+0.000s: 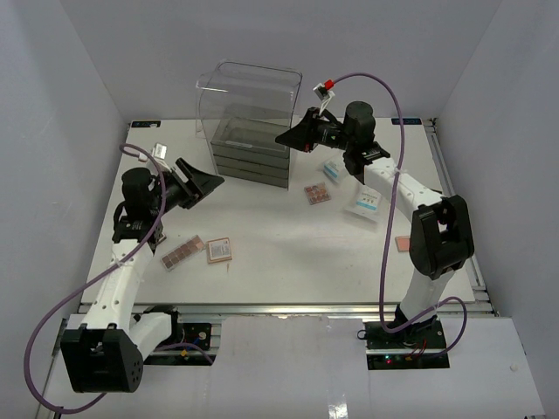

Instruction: Organize the makeup

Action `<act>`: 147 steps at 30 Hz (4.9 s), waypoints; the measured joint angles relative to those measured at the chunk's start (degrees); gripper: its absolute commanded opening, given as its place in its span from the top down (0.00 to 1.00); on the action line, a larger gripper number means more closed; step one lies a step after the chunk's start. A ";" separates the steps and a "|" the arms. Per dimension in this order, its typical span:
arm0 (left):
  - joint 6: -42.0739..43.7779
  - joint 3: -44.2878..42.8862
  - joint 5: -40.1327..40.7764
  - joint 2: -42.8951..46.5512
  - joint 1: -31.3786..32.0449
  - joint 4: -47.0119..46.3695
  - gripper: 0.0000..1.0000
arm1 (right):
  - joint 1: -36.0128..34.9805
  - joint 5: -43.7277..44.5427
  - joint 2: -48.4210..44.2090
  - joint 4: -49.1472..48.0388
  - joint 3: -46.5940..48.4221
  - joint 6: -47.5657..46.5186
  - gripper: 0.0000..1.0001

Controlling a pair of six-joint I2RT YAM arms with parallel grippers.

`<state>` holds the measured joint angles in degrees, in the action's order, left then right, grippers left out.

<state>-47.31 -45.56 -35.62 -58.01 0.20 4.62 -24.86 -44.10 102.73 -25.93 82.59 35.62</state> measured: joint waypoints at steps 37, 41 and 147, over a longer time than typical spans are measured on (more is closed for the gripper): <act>8.72 1.53 36.86 -19.58 16.80 33.75 0.16 | 0.09 -0.22 -2.31 0.02 -3.01 -0.44 0.86; 8.76 1.45 36.68 -21.07 18.56 32.11 0.16 | 0.09 -0.21 -2.39 0.00 -3.08 -0.44 0.86; -23.97 4.52 38.96 -25.66 23.24 -46.20 0.88 | 0.42 -3.27 -5.31 -5.76 -3.17 13.64 0.88</act>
<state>-71.28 -41.03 3.34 -83.67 23.44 -41.57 -24.45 -47.37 97.43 -31.70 79.42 49.25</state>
